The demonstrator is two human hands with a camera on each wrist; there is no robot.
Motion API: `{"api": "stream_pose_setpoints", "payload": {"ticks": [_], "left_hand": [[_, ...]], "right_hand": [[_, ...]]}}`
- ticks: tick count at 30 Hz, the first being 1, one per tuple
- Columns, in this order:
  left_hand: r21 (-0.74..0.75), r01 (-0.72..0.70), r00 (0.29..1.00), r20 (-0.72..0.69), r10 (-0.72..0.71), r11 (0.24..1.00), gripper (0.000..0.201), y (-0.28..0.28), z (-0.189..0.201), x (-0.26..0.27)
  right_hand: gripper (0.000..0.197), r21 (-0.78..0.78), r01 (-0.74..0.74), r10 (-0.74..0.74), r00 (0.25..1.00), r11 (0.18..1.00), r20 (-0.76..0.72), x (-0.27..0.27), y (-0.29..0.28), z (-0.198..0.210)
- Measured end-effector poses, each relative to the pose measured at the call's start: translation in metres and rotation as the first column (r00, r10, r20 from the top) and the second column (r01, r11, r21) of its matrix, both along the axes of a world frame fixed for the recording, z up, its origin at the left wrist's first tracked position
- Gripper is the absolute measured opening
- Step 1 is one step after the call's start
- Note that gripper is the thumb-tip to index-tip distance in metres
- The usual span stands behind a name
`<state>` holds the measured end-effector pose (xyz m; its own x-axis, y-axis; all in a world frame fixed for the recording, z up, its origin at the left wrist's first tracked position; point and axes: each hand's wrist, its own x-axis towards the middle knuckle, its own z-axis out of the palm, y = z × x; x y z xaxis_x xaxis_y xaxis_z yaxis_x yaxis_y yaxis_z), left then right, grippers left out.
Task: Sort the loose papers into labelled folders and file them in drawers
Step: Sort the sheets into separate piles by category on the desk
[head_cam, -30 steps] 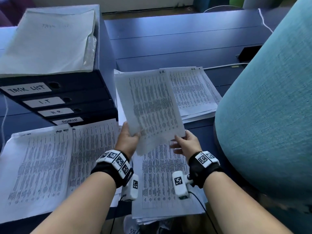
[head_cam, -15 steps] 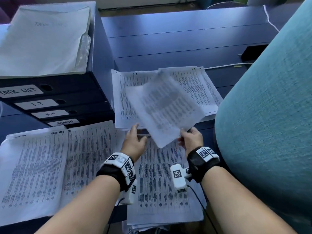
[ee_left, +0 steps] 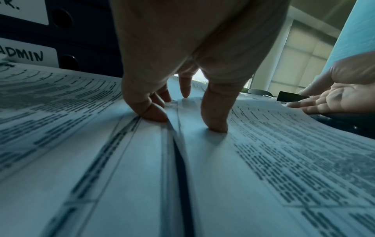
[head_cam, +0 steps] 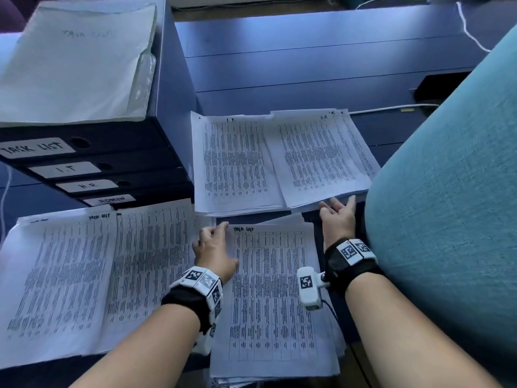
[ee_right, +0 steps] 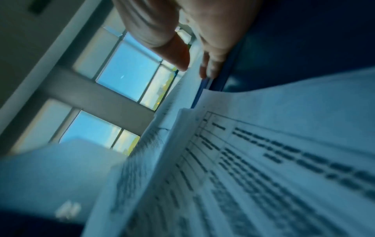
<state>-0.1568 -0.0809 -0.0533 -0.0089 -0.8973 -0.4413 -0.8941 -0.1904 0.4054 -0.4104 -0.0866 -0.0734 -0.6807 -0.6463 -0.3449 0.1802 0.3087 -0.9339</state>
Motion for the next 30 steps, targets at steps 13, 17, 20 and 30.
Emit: {"api": "stream_pose_setpoints", "payload": {"ticks": [13, 17, 20, 30], "left_hand": [[-0.103, -0.042, 0.995, -0.096, 0.032, 0.994, 0.098, 0.011, 0.005, 0.011], [-0.168, -0.077, 0.994, -0.093, 0.062, 0.983, 0.096, 0.014, 0.003, 0.017], [-0.2, -0.124, 0.983, -0.156, 0.093, 0.972, 0.032, 0.017, 0.0, 0.025], [0.18, -0.502, 0.576, -0.66, 0.482, 0.846, 0.015, 0.027, 0.012, 0.064]], "right_hand": [[0.055, 0.678, -0.454, 0.802, 0.47, 0.578, -0.369, 0.015, 0.001, 0.01], [0.051, 0.521, -0.451, 0.684, 0.565, 0.725, -0.462, 0.016, 0.007, 0.012], [0.041, 0.447, -0.421, 0.612, 0.607, 0.789, -0.508, 0.022, 0.021, 0.012], [0.044, 0.343, -0.465, 0.57, 0.748, 0.816, -0.341, 0.049, 0.074, 0.017]]}}
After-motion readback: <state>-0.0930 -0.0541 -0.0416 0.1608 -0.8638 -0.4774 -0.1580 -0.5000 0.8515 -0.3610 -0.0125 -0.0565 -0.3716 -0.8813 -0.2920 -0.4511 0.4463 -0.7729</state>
